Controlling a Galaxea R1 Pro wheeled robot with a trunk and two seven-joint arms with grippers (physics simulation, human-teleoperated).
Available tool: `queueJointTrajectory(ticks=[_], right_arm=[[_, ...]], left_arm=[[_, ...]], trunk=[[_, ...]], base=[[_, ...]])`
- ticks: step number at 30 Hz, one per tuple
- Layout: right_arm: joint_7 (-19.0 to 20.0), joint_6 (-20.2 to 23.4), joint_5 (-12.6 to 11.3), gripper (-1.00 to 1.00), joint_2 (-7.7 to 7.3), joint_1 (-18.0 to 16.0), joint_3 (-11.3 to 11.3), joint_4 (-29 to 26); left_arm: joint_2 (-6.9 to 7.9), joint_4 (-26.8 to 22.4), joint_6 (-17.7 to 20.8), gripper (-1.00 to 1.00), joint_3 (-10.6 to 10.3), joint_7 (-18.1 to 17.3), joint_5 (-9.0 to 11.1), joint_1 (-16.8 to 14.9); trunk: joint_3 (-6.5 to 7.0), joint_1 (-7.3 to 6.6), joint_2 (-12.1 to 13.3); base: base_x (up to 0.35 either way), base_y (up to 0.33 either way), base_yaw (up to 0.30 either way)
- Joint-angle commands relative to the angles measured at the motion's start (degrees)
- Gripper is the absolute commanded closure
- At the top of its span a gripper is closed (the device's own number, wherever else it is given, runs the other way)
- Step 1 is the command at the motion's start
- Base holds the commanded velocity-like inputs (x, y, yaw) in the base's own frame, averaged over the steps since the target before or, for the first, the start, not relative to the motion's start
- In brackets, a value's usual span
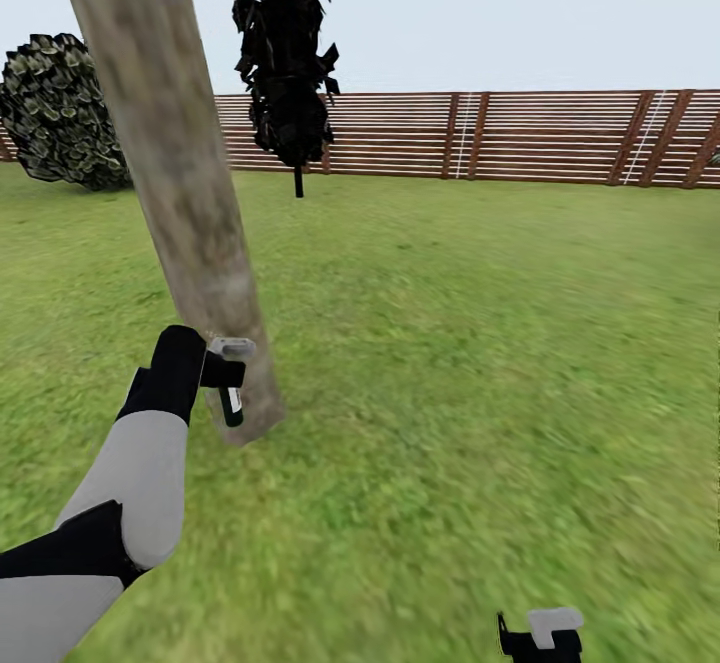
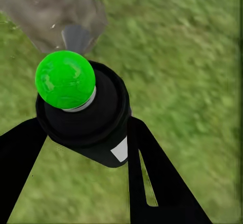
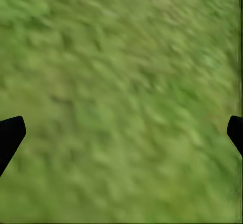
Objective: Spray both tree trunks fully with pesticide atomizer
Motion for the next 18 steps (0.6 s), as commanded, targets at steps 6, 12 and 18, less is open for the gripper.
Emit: queueJointTrajectory(ticks=[6, 12, 18], right_arm=[[-0.33, -0.13, 0.68, -1.00, 0.00, -0.04, -0.25, 0.09], [-0.35, -0.13, 0.70, -1.00, 0.00, -0.04, -0.25, 0.09], [-0.32, -0.13, 0.70, -1.00, 0.00, -0.05, -0.25, 0.09]], left_arm=[[0.21, -0.15, 0.10, 1.00, 0.67, -0.52, -0.74, -0.01], [2.44, -0.15, 0.02, 1.00, 0.69, -0.48, -0.78, 0.74], [4.58, 0.15, -0.03, 1.00, 0.70, -0.47, -0.69, 1.06]], trunk=[[-0.05, 0.00, -0.02], [-0.05, 0.00, -0.02], [-0.05, 0.00, -0.02]], base=[[0.015, -0.272, 0.181], [0.000, -0.274, 0.275], [0.014, -0.274, 0.177]])
